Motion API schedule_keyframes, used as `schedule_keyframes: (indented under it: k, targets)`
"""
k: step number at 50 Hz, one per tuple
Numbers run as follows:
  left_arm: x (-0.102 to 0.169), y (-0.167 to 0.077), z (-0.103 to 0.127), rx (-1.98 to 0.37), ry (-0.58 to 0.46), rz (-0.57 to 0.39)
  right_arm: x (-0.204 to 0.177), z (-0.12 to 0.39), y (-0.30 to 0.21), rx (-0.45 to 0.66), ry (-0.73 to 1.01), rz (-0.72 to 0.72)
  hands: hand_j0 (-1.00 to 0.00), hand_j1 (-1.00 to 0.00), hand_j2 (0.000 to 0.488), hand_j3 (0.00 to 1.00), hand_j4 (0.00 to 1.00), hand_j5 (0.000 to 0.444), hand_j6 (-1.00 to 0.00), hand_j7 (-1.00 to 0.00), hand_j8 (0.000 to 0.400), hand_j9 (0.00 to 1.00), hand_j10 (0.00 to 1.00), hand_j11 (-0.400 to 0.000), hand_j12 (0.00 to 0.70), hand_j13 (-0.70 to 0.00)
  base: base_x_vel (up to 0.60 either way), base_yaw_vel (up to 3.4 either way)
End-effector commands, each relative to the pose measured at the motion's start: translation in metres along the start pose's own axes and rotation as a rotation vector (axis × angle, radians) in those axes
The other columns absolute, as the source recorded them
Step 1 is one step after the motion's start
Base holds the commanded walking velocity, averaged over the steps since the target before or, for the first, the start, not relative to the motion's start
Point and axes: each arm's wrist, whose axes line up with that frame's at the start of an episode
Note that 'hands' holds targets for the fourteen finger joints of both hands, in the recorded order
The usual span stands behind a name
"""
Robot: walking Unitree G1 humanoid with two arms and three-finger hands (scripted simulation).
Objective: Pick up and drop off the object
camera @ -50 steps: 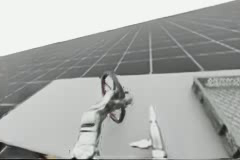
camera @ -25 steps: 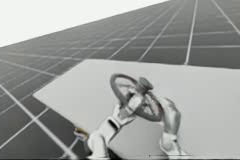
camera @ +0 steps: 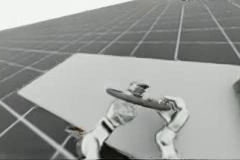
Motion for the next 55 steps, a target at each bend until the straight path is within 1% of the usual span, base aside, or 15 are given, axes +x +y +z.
schedule_keyframes:
  k: [1, 3, 4, 5, 6, 9, 11, 13, 15, 18, 19, 20, 21, 38, 55]
  targets:
    - [-0.036, 0.044, -0.023, 0.006, 0.109, 0.32, 0.016, -0.008, -0.013, -0.156, -0.294, -0.003, 0.0, 0.0, 0.0, 1.0, 1.0, 0.0, 0.0, 0.0, 0.0, 1.0, 1.0, -0.4, 0.0, -0.7, 0.0, 0.0]
    - [-0.038, 0.043, -0.029, 0.003, 0.133, 0.315, 0.03, 0.0, -0.026, -0.255, -0.52, 0.189, 0.0, 0.0, 0.0, 1.0, 1.0, 0.0, 0.0, 0.0, 0.0, 1.0, 1.0, -0.4, 0.0, -0.7, 0.0, 0.0]
    - [-0.031, 0.037, -0.032, -0.01, 0.147, 0.295, 0.047, 0.014, -0.033, -0.322, -0.624, 0.348, 0.0, 0.0, 0.0, 1.0, 1.0, 0.0, 0.0, 0.0, 0.0, 1.0, 1.0, -0.4, 0.0, -0.7, 0.0, 0.0]
    - [-0.037, 0.04, -0.037, -0.011, 0.152, 0.3, 0.062, 0.031, -0.044, -0.396, -0.703, 0.502, 0.0, 0.0, 0.0, 1.0, 1.0, 0.0, 0.0, 0.0, 0.0, 1.0, 1.0, -0.4, 0.0, -0.7, 0.0, 0.0]
    - [-0.036, 0.036, -0.038, -0.012, 0.154, 0.291, 0.067, 0.047, -0.045, -0.398, -0.776, 0.57, 0.0, 0.0, 0.0, 1.0, 1.0, 0.0, 0.0, 0.0, 0.0, 1.0, 1.0, -0.4, 0.0, -0.7, 0.0, 0.0]
    - [-0.039, 0.031, -0.048, -0.025, 0.204, 0.255, 0.037, 0.094, -0.022, -0.434, -0.91, 0.597, 0.0, 0.0, 0.0, 1.0, 1.0, 0.0, 0.0, 0.0, 0.0, 1.0, 1.0, -0.4, 0.0, -0.7, 0.0, 0.0]
    - [-0.049, 0.034, -0.058, -0.03, 0.218, 0.247, 0.034, 0.115, -0.012, -0.448, -0.937, 0.646, 0.0, 0.0, 0.0, 1.0, 1.0, 0.0, 0.0, 0.0, 0.0, 1.0, 1.0, -0.4, 0.0, -0.7, 0.0, 0.0]
    - [-0.051, 0.034, -0.048, -0.033, 0.221, 0.268, 0.041, 0.133, -0.012, -0.442, -0.93, 0.662, 0.0, 0.0, 0.0, 1.0, 1.0, 0.0, 0.0, 0.0, 0.0, 1.0, 1.0, -0.4, 0.0, -0.7, 0.0, 0.0]
    - [-0.06, 0.039, -0.053, -0.035, 0.22, 0.253, 0.033, 0.156, -0.016, -0.342, -0.89, 0.698, 0.0, 0.0, 0.0, 1.0, 1.0, 0.0, 0.0, 0.0, 0.0, 1.0, 1.0, -0.4, 0.0, -0.7, 0.0, 0.0]
    - [-0.051, 0.033, -0.052, -0.025, 0.209, 0.242, 0.042, 0.169, -0.031, -0.266, -0.779, 0.786, 0.0, 0.0, 0.0, 1.0, 1.0, 0.0, 0.0, 0.0, 0.0, 1.0, 1.0, -0.4, 0.0, -0.7, 0.0, 0.0]
    - [-0.054, 0.041, -0.055, -0.036, 0.214, 0.238, 0.034, 0.178, -0.03, -0.288, -0.745, 0.788, 0.0, 0.0, 0.0, 1.0, 1.0, 0.0, 0.0, 0.0, 0.0, 1.0, 1.0, -0.4, 0.0, -0.7, 0.0, 0.0]
    - [-0.059, 0.032, -0.06, -0.031, 0.194, 0.227, 0.019, 0.184, -0.024, -0.35, -0.746, 0.792, 0.0, 0.0, 0.0, 1.0, 1.0, 0.0, 0.0, 0.0, 0.0, 1.0, 1.0, -0.4, 0.0, -0.7, 0.0, 0.0]
    - [-0.063, 0.036, -0.054, -0.031, 0.206, 0.237, 0.107, 0.009, 0.0, 0.385, 0.572, 0.129, 0.0, 0.0, 0.0, 1.0, 1.0, 0.0, 0.0, 0.0, 0.0, 1.0, 1.0, -0.4, 0.0, -0.7, 0.09, 5.46]
    - [-0.063, 0.036, -0.054, -0.031, 0.206, 0.237, 0.107, 0.009, 0.0, 0.385, 0.572, 0.129, 0.0, 0.0, 0.0, 1.0, 1.0, 0.0, 0.0, 0.0, 0.0, 1.0, 1.0, -0.4, 0.0, -0.7, 0.11, 4.75]
    - [-0.063, 0.036, -0.054, -0.031, 0.206, 0.237, 0.107, 0.009, 0.0, 0.385, 0.572, 0.129, 0.0, 0.0, 0.0, 1.0, 1.0, 0.0, 0.0, 0.0, 0.0, 1.0, 1.0, -0.4, 0.0, -0.7, 0.17, 2.73]
